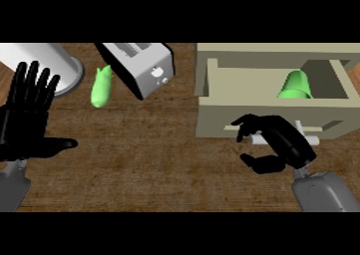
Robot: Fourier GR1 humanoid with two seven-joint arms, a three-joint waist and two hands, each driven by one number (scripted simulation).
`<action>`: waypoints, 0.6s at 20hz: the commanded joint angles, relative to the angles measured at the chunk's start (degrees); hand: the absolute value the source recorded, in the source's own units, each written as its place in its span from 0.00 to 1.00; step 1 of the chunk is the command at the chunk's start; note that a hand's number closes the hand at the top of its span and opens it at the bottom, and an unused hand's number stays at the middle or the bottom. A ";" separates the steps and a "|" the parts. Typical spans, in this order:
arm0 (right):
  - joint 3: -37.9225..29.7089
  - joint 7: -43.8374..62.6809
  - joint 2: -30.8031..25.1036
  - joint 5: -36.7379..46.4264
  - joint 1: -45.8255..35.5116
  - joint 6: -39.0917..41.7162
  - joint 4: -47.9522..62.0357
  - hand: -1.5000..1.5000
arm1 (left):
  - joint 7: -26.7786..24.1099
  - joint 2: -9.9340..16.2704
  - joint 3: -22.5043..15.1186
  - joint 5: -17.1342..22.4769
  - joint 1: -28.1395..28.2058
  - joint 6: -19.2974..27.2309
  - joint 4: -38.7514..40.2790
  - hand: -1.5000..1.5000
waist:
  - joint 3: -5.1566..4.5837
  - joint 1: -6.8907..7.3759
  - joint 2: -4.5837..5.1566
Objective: Pick up the cup, place it into the drawer and close the drawer
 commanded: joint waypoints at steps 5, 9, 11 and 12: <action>1.58 0.47 6.18 8.62 -10.62 -4.65 18.67 0.00 | -2.94 -1.34 3.72 -2.23 7.92 -6.46 -0.28 0.00 | -0.01 -0.02 0.03; -2.84 -8.62 5.30 8.32 -14.72 -8.28 32.37 0.00 | -0.72 -1.87 6.83 -2.41 7.27 -9.08 0.64 0.00 | 0.01 -0.18 0.08; -5.00 -9.69 5.72 7.62 -17.79 -9.05 37.75 0.00 | 0.70 -0.58 8.03 -1.79 9.64 -9.55 -3.00 0.00 | 0.03 0.15 0.05; -6.08 -11.14 6.48 7.34 -22.78 -9.53 43.37 0.00 | -0.52 -0.95 8.14 -2.09 5.99 -11.44 2.31 0.00 | 0.03 0.39 0.32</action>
